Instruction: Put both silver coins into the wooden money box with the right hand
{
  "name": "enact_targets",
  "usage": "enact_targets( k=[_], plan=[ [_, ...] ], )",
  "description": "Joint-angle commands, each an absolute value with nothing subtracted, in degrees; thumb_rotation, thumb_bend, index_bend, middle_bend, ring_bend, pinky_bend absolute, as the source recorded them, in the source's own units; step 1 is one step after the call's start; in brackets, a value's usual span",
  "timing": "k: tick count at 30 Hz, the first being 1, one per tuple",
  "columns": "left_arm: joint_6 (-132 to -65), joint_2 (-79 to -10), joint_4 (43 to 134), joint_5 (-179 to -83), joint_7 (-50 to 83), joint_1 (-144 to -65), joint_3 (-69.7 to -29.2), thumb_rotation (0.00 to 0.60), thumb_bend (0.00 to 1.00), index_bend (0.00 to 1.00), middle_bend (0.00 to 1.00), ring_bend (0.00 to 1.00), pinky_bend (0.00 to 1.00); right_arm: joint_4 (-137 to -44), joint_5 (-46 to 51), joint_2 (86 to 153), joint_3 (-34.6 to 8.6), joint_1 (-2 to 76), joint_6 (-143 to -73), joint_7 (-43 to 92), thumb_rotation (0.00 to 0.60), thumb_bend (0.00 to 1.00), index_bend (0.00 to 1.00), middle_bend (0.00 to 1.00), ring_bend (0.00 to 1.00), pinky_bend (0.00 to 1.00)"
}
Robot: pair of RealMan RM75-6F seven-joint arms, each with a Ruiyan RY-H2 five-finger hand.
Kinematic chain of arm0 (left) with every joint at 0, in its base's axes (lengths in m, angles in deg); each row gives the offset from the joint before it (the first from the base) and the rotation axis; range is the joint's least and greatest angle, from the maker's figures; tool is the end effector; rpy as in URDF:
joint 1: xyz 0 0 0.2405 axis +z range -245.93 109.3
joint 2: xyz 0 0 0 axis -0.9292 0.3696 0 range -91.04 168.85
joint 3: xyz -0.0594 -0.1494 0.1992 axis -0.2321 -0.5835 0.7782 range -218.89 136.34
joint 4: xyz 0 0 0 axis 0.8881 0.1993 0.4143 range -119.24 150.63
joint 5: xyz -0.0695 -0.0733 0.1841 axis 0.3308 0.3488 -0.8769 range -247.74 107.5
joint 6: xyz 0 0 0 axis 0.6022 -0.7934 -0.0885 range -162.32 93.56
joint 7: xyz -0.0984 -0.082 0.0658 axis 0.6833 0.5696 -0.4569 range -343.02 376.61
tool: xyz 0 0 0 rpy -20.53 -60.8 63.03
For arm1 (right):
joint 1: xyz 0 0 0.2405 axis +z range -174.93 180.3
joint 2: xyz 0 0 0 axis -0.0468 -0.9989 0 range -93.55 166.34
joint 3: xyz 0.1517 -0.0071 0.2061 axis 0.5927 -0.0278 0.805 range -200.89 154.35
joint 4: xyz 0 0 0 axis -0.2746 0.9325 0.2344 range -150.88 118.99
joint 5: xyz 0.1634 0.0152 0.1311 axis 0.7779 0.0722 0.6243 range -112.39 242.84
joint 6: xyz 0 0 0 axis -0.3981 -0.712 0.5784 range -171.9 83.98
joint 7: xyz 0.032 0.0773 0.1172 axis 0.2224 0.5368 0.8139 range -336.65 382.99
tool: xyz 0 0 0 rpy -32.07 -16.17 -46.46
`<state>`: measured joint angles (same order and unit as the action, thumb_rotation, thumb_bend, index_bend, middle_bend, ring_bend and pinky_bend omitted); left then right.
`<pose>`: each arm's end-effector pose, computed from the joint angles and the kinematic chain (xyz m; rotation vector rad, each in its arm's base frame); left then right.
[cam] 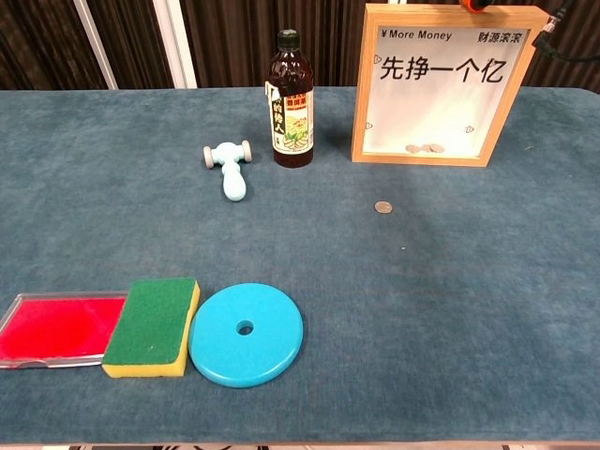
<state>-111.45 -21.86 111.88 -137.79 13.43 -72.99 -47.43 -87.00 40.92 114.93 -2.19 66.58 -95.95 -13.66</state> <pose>-0.3459 0.1844 0.1769 -1.1680 -1.0743 -0.6854 -0.0937 -0.4938 0.1188 1.4318 -0.8417 0.7985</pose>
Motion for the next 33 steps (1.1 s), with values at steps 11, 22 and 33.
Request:
enact_targets(
  k=[11, 22, 33],
  plan=[
    [-111.26, -21.73, 111.93, -137.67, 13.72, -73.07, -47.42, 0.6, 0.4, 0.1, 0.0, 0.0, 0.0, -87.72, 41.4, 115.01, -2.27, 66.99, -96.78, -14.31, 0.6, 0.53, 0.66, 0.02, 0.0, 0.0],
    [-110.94, -21.56, 111.98, -137.39, 14.03, -73.16, -47.45, 0.6, 0.4, 0.1, 0.0, 0.0, 0.0, -87.61, 41.98, 115.55, -2.34, 67.43, -97.35, -15.06, 0.6, 0.53, 0.66, 0.02, 0.0, 0.0],
    [-110.77, -21.45, 112.07, -137.22, 14.14, -73.24, -47.44, 0.6, 0.4, 0.1, 0.0, 0.0, 0.0, -88.49, 42.68, 115.34, -2.32, 67.55, -98.06, -15.96, 0.6, 0.53, 0.66, 0.02, 0.0, 0.0]
  ],
)
